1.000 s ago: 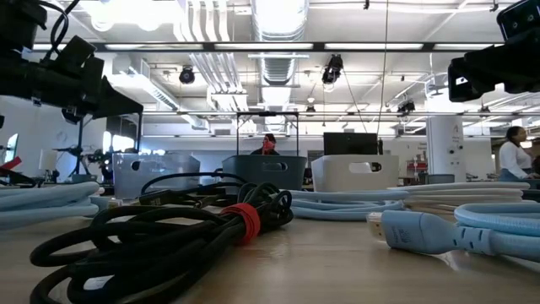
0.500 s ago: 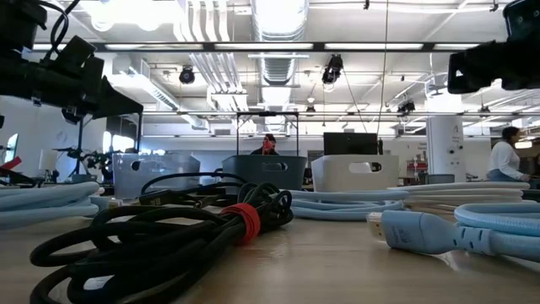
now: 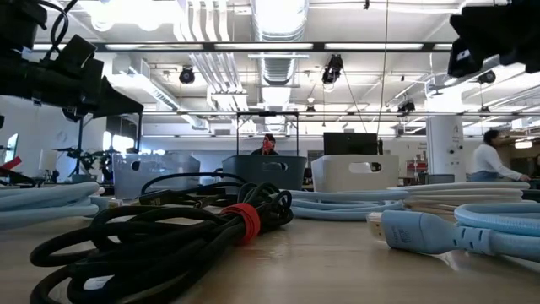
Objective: Sort HDMI cables
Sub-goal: Put the top left black HDMI cable into the black bin
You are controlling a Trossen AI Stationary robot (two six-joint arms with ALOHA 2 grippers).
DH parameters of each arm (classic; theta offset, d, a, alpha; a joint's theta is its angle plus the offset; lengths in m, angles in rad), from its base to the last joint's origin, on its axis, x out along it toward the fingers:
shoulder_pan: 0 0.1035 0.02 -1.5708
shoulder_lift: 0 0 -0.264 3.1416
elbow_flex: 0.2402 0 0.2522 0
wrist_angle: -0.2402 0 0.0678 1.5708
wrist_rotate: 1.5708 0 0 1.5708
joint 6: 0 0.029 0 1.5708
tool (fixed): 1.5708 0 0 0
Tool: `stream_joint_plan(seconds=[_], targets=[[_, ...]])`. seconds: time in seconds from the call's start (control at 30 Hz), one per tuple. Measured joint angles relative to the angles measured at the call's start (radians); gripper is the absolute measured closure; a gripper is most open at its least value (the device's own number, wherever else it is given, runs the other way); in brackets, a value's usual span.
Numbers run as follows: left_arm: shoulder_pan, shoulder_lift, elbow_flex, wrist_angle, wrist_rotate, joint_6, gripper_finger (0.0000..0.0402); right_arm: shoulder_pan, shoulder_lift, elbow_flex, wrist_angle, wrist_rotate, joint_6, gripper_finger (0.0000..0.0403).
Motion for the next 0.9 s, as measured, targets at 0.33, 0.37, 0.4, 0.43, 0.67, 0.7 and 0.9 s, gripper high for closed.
stream_joint_plan(seconds=[0.33,0.37,0.4,0.43,0.67,0.7,0.9], targets=[[0.0,0.002,0.026,0.135,0.118,0.126,0.0388,0.0,0.001,0.0,0.207,0.129,-0.214,0.0336],[0.0,0.002,0.039,0.137,0.134,0.127,0.0384,0.0,0.001,0.001,0.21,0.171,-0.223,0.0333],[0.0,0.003,0.051,0.14,0.147,0.128,0.0379,0.0,0.001,0.001,0.208,0.216,-0.229,0.0329],[0.0,0.007,0.066,0.14,0.162,0.134,0.0371,-0.001,0.002,0.001,0.204,0.256,-0.223,0.0324],[0.0,0.086,0.16,0.133,0.22,0.176,0.0286,-0.001,0.065,0.0,0.214,0.298,-0.14,0.0271],[0.0,0.106,0.169,0.131,0.221,0.176,0.0275,-0.001,0.082,0.0,0.223,0.305,-0.133,0.0262],[0.003,0.272,0.212,0.129,0.284,0.098,0.0226,-0.016,0.194,0.0,0.287,0.395,-0.127,0.0212]])
